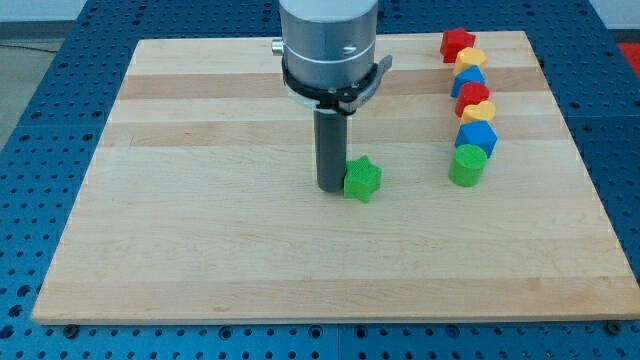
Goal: Slide the green star to form a vertical line
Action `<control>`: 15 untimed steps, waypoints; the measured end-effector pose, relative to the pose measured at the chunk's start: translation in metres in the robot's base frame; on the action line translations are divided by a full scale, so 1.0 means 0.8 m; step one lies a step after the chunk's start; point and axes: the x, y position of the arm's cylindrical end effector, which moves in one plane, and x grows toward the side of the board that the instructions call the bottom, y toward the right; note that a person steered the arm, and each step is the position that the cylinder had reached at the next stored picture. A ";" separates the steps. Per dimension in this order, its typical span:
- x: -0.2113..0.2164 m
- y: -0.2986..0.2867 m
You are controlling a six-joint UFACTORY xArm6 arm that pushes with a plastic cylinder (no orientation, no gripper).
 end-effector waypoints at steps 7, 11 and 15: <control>0.016 0.092; 0.000 0.110; 0.040 0.096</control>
